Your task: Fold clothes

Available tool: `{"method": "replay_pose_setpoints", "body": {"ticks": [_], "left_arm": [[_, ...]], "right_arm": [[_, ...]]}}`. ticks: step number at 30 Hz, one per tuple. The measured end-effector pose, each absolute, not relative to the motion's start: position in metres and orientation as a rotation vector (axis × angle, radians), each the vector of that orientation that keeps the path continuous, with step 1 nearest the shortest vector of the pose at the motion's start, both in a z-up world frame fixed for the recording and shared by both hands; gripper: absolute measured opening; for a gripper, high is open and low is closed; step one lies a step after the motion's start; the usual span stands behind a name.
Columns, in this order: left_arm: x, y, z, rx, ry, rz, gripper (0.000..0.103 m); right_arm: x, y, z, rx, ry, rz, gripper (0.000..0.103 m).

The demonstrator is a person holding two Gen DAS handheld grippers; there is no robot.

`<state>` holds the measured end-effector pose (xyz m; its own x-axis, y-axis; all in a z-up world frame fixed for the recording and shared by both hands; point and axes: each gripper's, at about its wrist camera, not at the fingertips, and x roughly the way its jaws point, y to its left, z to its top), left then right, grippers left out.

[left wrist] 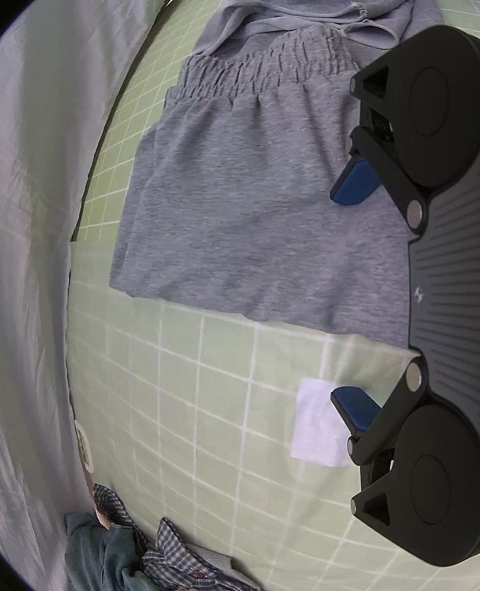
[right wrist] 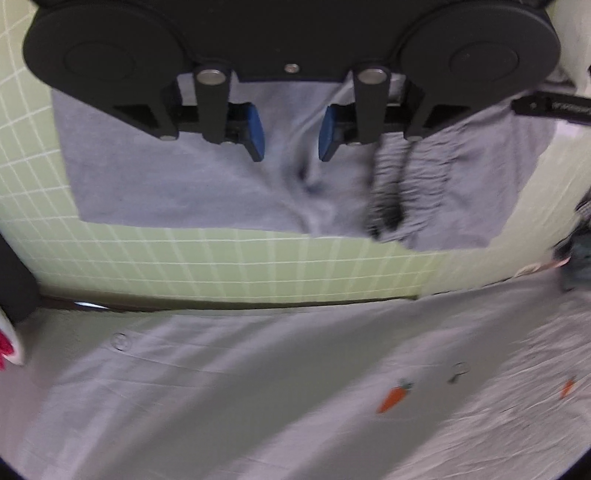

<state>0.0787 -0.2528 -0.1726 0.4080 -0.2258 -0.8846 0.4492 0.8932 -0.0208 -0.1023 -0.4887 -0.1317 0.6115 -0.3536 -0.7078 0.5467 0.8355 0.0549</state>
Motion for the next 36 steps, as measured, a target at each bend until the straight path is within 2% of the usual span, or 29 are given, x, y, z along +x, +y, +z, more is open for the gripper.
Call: {"method": "replay_pose_setpoints", "body": {"ticks": [9, 12, 24, 26, 27, 28, 30, 32, 34, 36], "left_arm": [[0.078, -0.250, -0.173, 0.247, 1.070, -0.463, 0.103], [0.077, -0.248, -0.172, 0.246, 1.072, -0.475, 0.103], [0.080, -0.236, -0.169, 0.226, 1.083, -0.544, 0.103], [0.082, -0.233, -0.169, 0.209, 1.089, -0.552, 0.102], [0.084, -0.232, -0.168, 0.198, 1.091, -0.553, 0.102], [0.085, -0.231, -0.168, 0.188, 1.093, -0.552, 0.102], [0.087, -0.229, -0.167, 0.163, 1.093, -0.550, 0.100], [0.090, -0.224, -0.165, 0.128, 1.091, -0.545, 0.097], [0.096, -0.220, -0.163, 0.080, 1.096, -0.538, 0.094], [0.101, -0.217, -0.162, 0.039, 1.107, -0.531, 0.090]], "right_arm": [[-0.090, -0.470, -0.151, 0.321, 0.856, -0.521, 0.032], [-0.094, -0.468, -0.149, 0.358, 0.846, -0.504, 0.003], [-0.103, -0.438, -0.136, 0.392, 0.820, -0.461, 0.004], [-0.105, -0.436, -0.131, 0.405, 0.806, -0.452, 0.010], [-0.106, -0.435, -0.128, 0.409, 0.799, -0.449, 0.023], [-0.107, -0.433, -0.125, 0.398, 0.790, -0.454, 0.042], [-0.107, -0.429, -0.120, 0.377, 0.773, -0.466, 0.056], [-0.109, -0.427, -0.114, 0.345, 0.756, -0.489, 0.064], [-0.112, -0.428, -0.108, 0.307, 0.739, -0.523, 0.092], [-0.117, -0.434, -0.107, 0.286, 0.730, -0.564, 0.094]]}}
